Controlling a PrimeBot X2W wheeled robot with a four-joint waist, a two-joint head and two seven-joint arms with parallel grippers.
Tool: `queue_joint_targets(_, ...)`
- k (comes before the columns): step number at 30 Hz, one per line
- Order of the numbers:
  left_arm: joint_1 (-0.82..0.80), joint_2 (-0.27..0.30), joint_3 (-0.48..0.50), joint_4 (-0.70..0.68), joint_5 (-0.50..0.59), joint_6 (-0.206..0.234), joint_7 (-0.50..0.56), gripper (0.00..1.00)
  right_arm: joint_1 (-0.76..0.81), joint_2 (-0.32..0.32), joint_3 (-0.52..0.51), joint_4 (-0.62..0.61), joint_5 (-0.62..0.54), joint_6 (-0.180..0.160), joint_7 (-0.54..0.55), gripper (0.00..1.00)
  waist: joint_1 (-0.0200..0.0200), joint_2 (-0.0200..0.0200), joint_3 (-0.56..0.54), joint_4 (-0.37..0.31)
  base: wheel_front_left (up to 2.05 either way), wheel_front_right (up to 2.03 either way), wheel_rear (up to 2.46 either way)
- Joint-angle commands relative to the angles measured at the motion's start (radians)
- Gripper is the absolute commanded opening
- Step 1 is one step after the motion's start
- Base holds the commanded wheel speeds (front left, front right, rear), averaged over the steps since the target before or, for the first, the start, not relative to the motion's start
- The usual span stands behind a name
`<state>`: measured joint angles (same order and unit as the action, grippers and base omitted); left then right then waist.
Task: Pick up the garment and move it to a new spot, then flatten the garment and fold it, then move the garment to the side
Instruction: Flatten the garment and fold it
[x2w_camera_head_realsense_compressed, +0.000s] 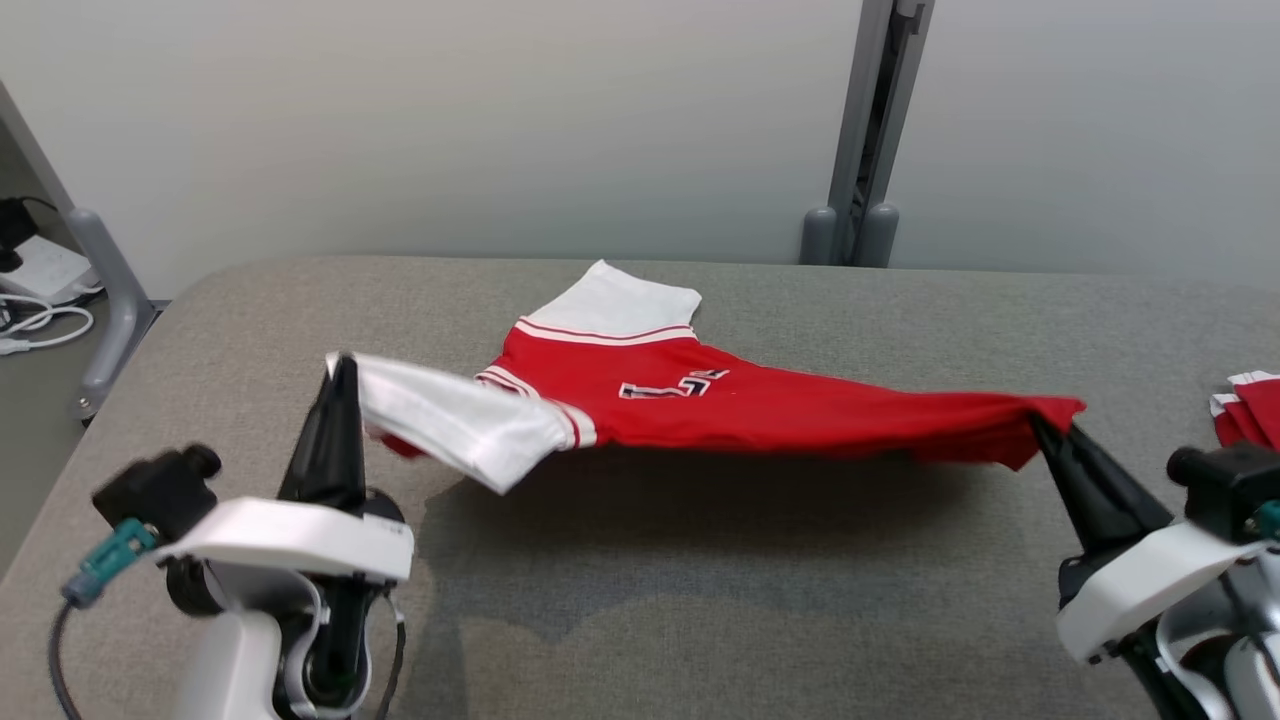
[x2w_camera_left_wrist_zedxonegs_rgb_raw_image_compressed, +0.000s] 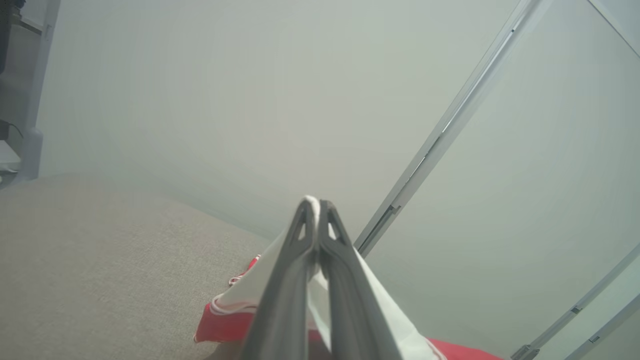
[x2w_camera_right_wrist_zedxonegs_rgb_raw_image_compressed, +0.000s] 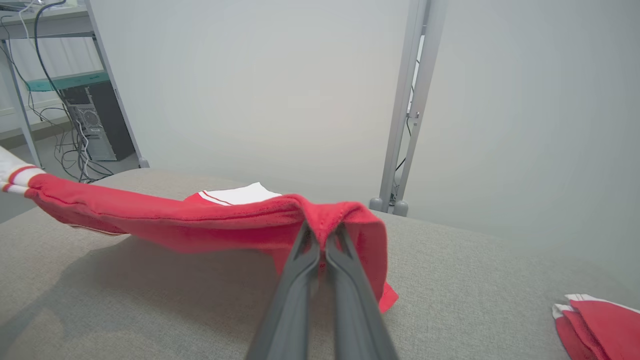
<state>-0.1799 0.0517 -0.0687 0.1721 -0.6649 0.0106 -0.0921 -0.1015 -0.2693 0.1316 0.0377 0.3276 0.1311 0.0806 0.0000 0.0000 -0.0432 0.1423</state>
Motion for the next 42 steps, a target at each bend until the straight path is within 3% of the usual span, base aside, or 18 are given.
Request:
queue_joint_targets(1,-0.028,0.004,0.005,-0.061,-0.025,0.013,0.025,0.00,-0.015,-0.019,-0.010,-0.045,0.012,-0.001,0.025,0.00,0.0000,0.0000,-0.008,-0.009,0.00,0.00,0.00)
queue_joint_targets(8,-0.098,0.002,0.044,-0.251,-0.152,0.094,0.111,0.00,-0.069,-0.031,-0.091,-0.151,0.091,-0.001,0.101,0.00,0.0000,0.0000,-0.017,-0.035,0.00,0.00,0.00)
queue_joint_targets(13,-0.141,0.001,0.048,-0.327,-0.309,0.176,0.138,0.00,-0.107,0.029,-0.158,-0.182,0.187,-0.001,0.145,0.00,0.0000,0.0000,-0.013,-0.047,0.00,0.00,0.00)
queue_joint_targets(14,-0.141,0.001,0.048,-0.327,-0.309,0.176,0.138,0.00,-0.107,0.029,-0.158,-0.182,0.187,-0.001,0.145,0.00,0.0000,0.0000,-0.013,-0.047,0.00,0.00,0.00)
queue_joint_targets(15,-0.159,0.002,0.043,-0.341,-0.382,0.213,0.148,0.00,-0.122,0.053,-0.174,-0.193,0.221,-0.001,0.171,0.00,0.0000,0.0000,-0.008,-0.049,0.00,0.00,0.00)
queue_joint_targets(19,-0.216,0.001,0.044,-0.344,-0.416,0.252,0.159,0.00,-0.164,0.077,-0.196,-0.202,0.245,-0.001,0.222,0.00,0.0000,0.0000,0.010,-0.051,0.00,0.00,0.00)
queue_joint_targets(22,-0.305,0.002,0.056,-0.321,-0.465,0.306,0.181,0.00,-0.240,0.100,-0.214,-0.192,0.258,-0.001,0.287,0.00,0.0000,0.0000,0.042,-0.057,0.00,0.00,0.00)
queue_joint_targets(30,-0.755,0.068,0.092,-0.124,-0.485,0.405,0.268,0.00,-0.685,0.135,-0.232,-0.027,0.233,-0.001,0.426,0.00,0.0000,0.0000,0.282,-0.084,0.00,0.00,0.00)
queue_joint_targets(35,-1.081,0.129,0.066,0.097,-0.440,0.372,0.268,0.00,-1.021,0.134,-0.165,0.172,0.168,-0.001,0.400,0.00,0.0000,0.0000,0.439,-0.102,0.00,0.00,0.00)
queue_joint_targets(42,-1.436,0.155,0.056,0.356,-0.384,0.233,0.130,0.00,-1.364,0.127,-0.112,0.438,0.069,-0.001,0.130,0.00,0.0000,0.0000,0.585,-0.107,0.00,0.00,0.00)
